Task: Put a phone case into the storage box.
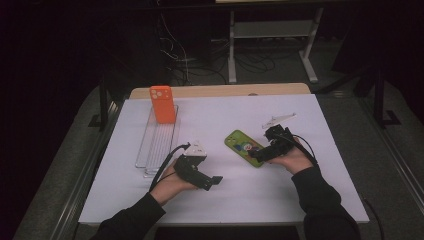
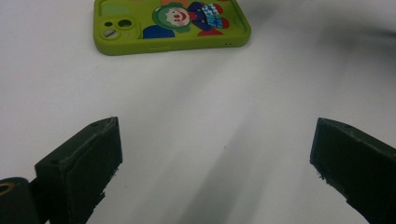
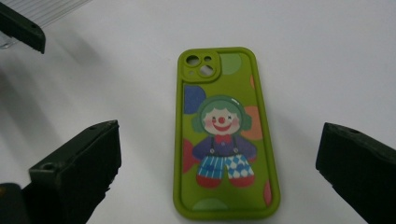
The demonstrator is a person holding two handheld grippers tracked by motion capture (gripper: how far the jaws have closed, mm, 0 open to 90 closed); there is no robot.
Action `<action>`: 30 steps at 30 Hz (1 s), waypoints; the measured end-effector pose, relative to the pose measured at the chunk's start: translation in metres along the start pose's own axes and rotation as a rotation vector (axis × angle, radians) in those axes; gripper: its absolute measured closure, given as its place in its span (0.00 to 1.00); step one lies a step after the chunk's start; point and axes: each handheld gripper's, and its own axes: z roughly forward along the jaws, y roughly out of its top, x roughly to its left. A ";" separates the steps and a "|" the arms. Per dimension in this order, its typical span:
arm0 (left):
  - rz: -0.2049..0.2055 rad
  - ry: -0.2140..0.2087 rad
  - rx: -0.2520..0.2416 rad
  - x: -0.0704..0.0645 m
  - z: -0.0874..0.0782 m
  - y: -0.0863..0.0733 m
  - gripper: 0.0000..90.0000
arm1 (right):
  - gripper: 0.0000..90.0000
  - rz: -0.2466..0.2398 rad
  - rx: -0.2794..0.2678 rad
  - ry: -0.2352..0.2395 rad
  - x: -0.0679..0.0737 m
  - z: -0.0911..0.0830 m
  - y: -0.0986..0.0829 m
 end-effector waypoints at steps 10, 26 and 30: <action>-0.020 -0.005 -0.004 0.001 -0.001 -0.001 0.02 | 0.00 -0.018 0.085 -0.004 -0.007 0.035 0.005; -0.023 -0.005 -0.002 0.004 -0.001 -0.001 0.02 | 0.12 -0.103 0.204 -0.034 -0.003 0.063 -0.004; -0.028 -0.006 -0.009 0.004 -0.001 -0.001 0.02 | 0.14 -0.094 0.202 -0.029 -0.004 0.063 -0.005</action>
